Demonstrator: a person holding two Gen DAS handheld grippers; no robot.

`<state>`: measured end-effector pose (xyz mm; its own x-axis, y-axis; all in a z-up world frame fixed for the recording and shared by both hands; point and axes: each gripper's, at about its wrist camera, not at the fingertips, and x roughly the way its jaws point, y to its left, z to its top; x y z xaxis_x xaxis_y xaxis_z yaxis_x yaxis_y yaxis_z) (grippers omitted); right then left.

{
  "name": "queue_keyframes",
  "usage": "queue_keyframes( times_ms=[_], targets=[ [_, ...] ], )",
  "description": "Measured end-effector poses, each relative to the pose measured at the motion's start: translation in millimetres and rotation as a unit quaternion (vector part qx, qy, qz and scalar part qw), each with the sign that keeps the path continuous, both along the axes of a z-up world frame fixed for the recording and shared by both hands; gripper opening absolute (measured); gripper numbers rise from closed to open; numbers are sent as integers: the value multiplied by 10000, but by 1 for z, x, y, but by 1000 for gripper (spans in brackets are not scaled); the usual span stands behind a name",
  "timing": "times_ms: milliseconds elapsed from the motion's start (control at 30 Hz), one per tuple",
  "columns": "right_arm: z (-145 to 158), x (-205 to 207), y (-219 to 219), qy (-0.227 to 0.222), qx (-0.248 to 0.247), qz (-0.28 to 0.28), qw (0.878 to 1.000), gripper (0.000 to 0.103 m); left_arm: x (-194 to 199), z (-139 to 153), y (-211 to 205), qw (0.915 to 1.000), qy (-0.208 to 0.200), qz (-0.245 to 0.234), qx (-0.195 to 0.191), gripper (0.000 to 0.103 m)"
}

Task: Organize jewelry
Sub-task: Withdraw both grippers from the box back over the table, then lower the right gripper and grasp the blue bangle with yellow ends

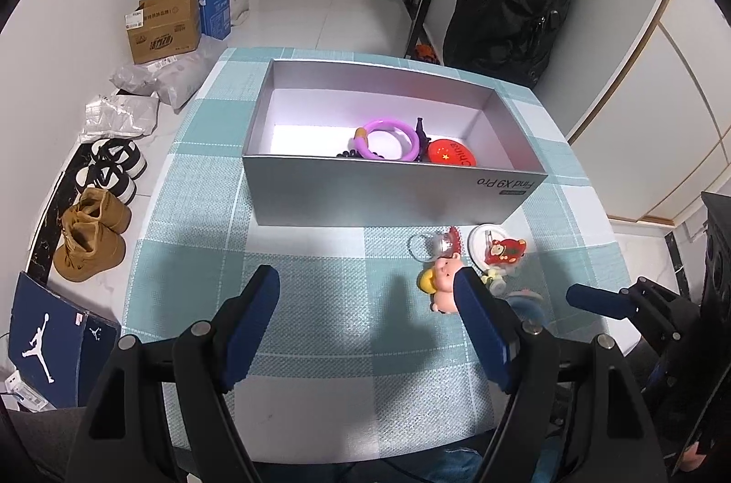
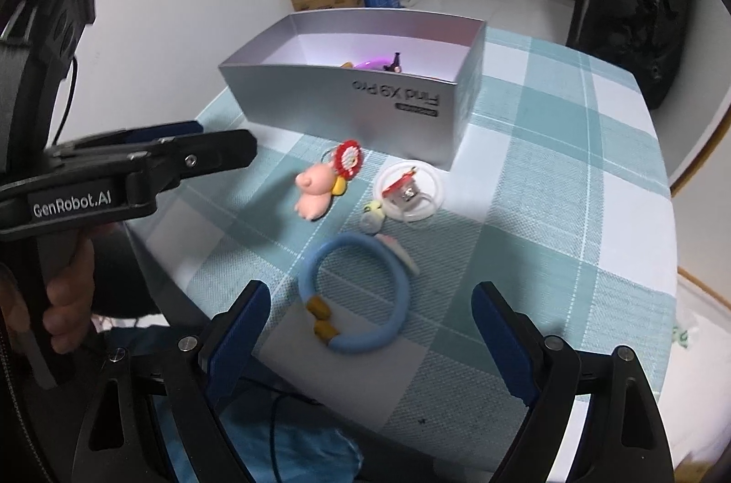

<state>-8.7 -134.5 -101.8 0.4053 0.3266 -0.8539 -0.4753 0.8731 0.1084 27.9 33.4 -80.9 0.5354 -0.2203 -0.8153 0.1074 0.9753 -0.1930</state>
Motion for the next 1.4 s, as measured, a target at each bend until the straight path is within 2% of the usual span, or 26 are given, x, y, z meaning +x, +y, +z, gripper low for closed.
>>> queue_keyframes(
  times_ms=[233,300,367,433,700,933,1400],
  targets=[
    [-4,-4,9,-88,-207,97,9997,89,0,-2,4,9999,74,34,-105,75],
    [-4,-5,11,-146,-280,101,9994,81,1,-4,5,9999,106,56,-109,75],
    [-5,-4,13,-176,-353,135,9991,69,1,-5,5,9998,128,75,-128,75],
    [-9,-4,16,-165,-441,165,9988,64,1,-5,6,9997,149,82,-147,75],
    [-11,-8,24,-320,-635,372,9968,54,0,-4,4,9998,158,75,-108,75],
    [-9,-6,23,-255,-592,365,9973,52,0,-4,3,9999,144,58,-39,75],
    [10,-2,11,-311,-184,166,9992,52,1,-4,-3,9999,156,-37,27,75]
  ],
)
